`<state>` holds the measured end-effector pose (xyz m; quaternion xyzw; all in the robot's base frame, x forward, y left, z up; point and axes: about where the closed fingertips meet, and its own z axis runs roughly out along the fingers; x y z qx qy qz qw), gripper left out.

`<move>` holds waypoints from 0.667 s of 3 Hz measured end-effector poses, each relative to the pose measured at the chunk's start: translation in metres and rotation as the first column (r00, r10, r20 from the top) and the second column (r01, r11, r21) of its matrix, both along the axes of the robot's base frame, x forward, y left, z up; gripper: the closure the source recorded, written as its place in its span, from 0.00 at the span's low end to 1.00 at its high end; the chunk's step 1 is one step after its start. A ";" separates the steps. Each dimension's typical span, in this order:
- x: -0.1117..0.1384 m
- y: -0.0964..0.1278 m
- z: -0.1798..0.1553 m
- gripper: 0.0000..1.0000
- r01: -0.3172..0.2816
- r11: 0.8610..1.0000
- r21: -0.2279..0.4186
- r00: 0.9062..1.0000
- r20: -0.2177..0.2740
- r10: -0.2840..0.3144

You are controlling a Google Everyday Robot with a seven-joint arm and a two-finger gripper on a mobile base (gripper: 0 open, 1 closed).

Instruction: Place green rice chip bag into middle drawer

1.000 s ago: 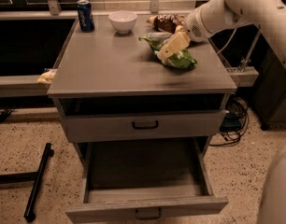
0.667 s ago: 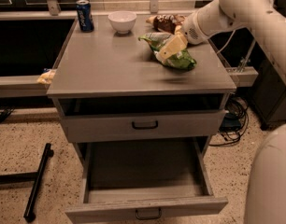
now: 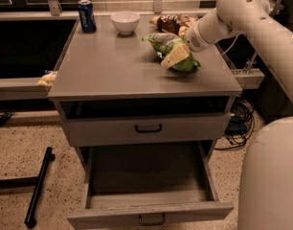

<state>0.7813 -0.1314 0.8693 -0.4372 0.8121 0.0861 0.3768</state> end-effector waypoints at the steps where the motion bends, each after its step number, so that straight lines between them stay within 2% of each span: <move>1: -0.012 0.005 -0.001 0.42 -0.022 1.000 -0.015 1.000 -0.006 0.022; 2: -0.037 -0.003 0.008 0.65 -0.034 0.999 -0.033 0.999 0.008 0.034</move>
Offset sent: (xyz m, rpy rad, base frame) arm -0.0746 -0.0182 0.0216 -0.0584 -0.0280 0.0402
